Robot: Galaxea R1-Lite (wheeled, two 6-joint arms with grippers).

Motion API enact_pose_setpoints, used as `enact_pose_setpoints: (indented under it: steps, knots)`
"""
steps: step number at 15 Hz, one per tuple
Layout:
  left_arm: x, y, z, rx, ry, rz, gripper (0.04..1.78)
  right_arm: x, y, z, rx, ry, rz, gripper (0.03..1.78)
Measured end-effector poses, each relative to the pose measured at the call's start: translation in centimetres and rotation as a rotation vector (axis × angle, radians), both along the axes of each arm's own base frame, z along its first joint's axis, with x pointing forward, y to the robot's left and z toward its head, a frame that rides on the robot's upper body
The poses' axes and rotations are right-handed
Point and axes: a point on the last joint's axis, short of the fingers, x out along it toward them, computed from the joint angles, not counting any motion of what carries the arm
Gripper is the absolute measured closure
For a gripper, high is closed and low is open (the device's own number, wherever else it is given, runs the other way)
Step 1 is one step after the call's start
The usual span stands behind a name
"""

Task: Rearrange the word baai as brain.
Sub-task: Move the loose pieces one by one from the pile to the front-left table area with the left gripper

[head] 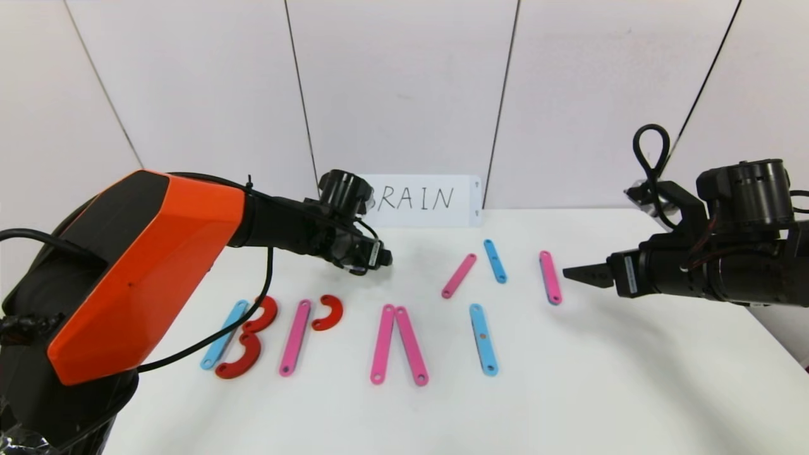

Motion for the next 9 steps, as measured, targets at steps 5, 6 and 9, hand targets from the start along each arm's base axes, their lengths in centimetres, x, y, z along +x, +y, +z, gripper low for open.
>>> enact_pose_setpoints:
  steps: [5,6,9]
  knots:
    - [0.8,-0.1,-0.9,0.021,-0.004,-0.005,0.34,0.0,0.0,0.0,0.0,-0.001,0.0,0.11]
    - [1.1,-0.1,-1.1,0.02,-0.006,-0.003,0.46,0.0,0.0,0.1,0.0,-0.002,0.0,0.11]
    - [1.4,-0.1,-1.4,0.021,-0.007,0.001,0.98,0.0,0.0,0.0,0.0,-0.001,-0.001,0.11]
